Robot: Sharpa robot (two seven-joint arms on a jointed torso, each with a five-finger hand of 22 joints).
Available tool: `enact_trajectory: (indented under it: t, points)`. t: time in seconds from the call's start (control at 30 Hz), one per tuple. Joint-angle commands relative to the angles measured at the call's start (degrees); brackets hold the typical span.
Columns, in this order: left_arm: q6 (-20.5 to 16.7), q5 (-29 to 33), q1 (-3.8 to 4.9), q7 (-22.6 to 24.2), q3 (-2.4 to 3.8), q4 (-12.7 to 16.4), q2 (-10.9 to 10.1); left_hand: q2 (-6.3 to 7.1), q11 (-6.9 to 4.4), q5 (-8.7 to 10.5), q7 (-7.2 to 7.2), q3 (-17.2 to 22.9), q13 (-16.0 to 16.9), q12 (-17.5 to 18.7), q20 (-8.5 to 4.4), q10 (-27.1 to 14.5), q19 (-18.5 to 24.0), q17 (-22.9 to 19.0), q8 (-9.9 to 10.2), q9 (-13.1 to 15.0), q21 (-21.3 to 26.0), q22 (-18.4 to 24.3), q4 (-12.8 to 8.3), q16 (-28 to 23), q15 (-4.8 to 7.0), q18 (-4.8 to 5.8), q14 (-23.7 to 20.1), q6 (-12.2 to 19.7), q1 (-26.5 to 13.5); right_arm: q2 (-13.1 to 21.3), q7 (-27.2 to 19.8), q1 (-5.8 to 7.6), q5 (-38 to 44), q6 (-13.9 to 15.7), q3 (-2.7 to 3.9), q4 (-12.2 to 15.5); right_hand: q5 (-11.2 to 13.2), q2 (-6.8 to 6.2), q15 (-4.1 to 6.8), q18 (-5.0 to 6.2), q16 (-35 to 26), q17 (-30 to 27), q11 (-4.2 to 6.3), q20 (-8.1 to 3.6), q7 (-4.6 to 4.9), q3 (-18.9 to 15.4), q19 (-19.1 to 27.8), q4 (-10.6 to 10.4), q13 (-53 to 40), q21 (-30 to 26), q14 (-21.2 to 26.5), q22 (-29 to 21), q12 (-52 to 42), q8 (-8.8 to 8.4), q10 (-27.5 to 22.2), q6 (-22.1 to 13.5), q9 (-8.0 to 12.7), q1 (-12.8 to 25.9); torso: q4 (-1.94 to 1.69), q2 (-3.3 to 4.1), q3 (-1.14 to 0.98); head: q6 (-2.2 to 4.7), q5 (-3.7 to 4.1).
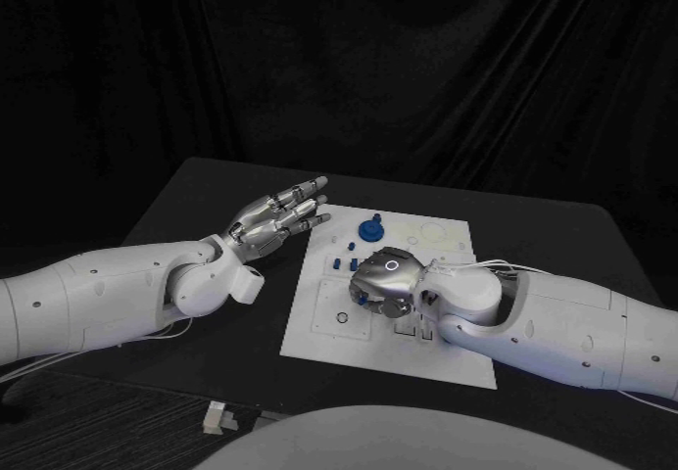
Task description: Assemble the parts on the task board
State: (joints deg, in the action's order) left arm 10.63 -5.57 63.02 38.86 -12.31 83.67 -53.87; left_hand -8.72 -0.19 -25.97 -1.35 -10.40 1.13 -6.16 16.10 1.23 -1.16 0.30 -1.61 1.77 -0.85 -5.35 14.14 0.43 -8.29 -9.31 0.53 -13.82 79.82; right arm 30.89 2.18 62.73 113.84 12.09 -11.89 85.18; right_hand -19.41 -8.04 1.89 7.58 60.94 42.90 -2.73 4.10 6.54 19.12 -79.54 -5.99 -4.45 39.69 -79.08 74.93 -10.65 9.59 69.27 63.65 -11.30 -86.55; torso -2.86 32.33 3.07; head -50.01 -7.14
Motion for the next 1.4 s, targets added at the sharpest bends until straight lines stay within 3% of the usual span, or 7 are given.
enact_trajectory:
  t: [0.03,0.43,0.77,0.87,0.93,1.1,1.4]
  points:
    - [0.8,0.3,-0.10,2.6,0.06,0.0,0.2,-0.77,0.27,-0.37,-0.20,-0.2,0.0,0.0,0.16,0.0,0.1,0.0,-0.2,0.0,0.0,0.1,-0.2,0.3,-0.29,-0.91,0.1,0.0,0.0,0.2,1.5,-0.12,0.6,-0.1,0.00,0.2,-0.2,0.36,-0.18,0.20,-0.2,0.0,-0.15,-0.05,-0.05,0.0,0.5,0.4,-0.1,-0.3,0.4,4.7,-0.2,0.19,0.4,0.5,-0.1,0.3,-0.01,0.00,0.00,0.01,0.03]
    - [1.1,0.3,-0.14,2.0,0.06,-0.2,0.4,-0.90,0.31,-0.39,-0.20,-0.2,0.0,0.1,0.18,-0.1,0.1,0.0,-0.2,0.0,0.0,0.2,-0.2,0.3,-0.36,-0.90,0.1,0.1,0.0,0.2,1.8,-0.12,-0.3,-0.4,0.00,0.0,-0.2,0.35,-0.28,0.26,-0.5,-0.4,-0.29,0.01,0.08,0.0,0.7,0.5,-0.1,-0.7,0.6,4.6,0.0,-0.12,0.2,0.1,-0.1,0.5,0.03,-0.01,0.00,0.01,0.06]
    - [1.3,0.3,-0.16,1.8,0.06,-0.3,0.5,-1.00,0.34,-0.44,-0.23,-0.2,0.0,0.2,0.19,-0.1,0.1,0.0,-0.2,0.0,0.0,0.2,-0.2,0.3,-0.41,-0.90,0.1,0.1,0.1,0.0,2.6,-0.12,-0.7,-2.0,0.00,-0.6,0.4,-0.18,-0.35,0.63,-1.6,-1.8,-0.78,0.23,0.64,1.0,1.8,0.7,0.1,-3.0,1.7,4.2,1.3,-4.30,-1.8,-5.9,1.8,1.6,-0.03,0.02,-0.01,0.01,0.07]
    - [1.4,0.3,-0.16,1.7,0.06,-0.4,0.5,-1.00,0.34,-0.44,-0.23,-0.2,0.0,0.2,0.19,-0.1,0.1,0.0,-0.2,0.0,0.0,0.2,-0.2,0.3,-0.41,-0.90,0.1,0.1,0.1,-0.1,2.7,-0.12,-0.7,-2.1,0.00,-0.6,1.2,-0.60,-0.21,0.70,-1.8,-2.0,-0.86,0.15,-0.79,1.4,2.0,0.5,0.2,-3.4,1.9,4.1,1.9,-5.79,-2.7,-8.7,2.8,2.4,-0.02,0.02,-0.01,0.01,0.14]
    - [1.4,0.3,-0.17,1.7,0.06,-0.4,0.5,-1.04,0.36,-0.46,-0.26,-0.2,0.0,0.2,0.20,-0.1,0.1,0.0,-0.2,0.0,0.0,0.2,-0.3,0.3,-0.43,-0.89,0.0,0.2,0.1,-0.1,2.6,-0.12,-0.7,-2.1,0.00,-0.6,1.5,-0.76,-0.20,0.71,-1.8,-2.1,-0.96,0.15,-0.97,1.5,2.1,0.4,0.2,-3.5,1.9,4.0,2.0,-5.95,-2.9,-9.4,3.0,2.7,-0.01,0.00,0.00,0.01,0.09]
    - [1.4,0.3,-0.17,1.7,0.06,-0.4,0.5,-1.04,0.36,-0.46,-0.26,-0.2,0.0,0.2,0.20,-0.1,0.1,0.0,-0.2,0.0,0.0,0.2,-0.3,0.3,-0.43,-0.89,0.0,0.2,0.1,0.0,2.5,-0.12,-0.7,-1.8,0.00,-0.6,2.7,-1.15,-0.14,0.73,-1.8,-2.2,-1.05,0.11,-2.98,1.8,2.2,0.2,0.1,-3.7,2.0,4.0,2.2,-6.01,-3.4,-12.3,4.0,3.6,-0.04,-0.02,-0.01,0.01,0.07]
    - [1.5,0.3,-0.18,1.6,0.06,-0.5,0.5,-1.15,0.50,-0.43,-0.63,-0.3,0.0,0.2,0.22,-0.2,0.1,0.0,-0.3,0.1,0.0,0.3,-0.3,0.3,-0.49,-0.88,0.0,-0.3,0.1,0.0,2.1,-0.12,-0.7,-1.3,0.00,-0.6,3.9,-1.07,-0.17,0.72,-1.8,-2.2,-1.00,0.17,-2.92,1.7,2.2,-0.1,0.0,-3.8,2.0,4.0,2.1,-5.70,-3.3,-12.5,4.1,4.2,-0.02,0.01,-0.01,0.01,0.07]
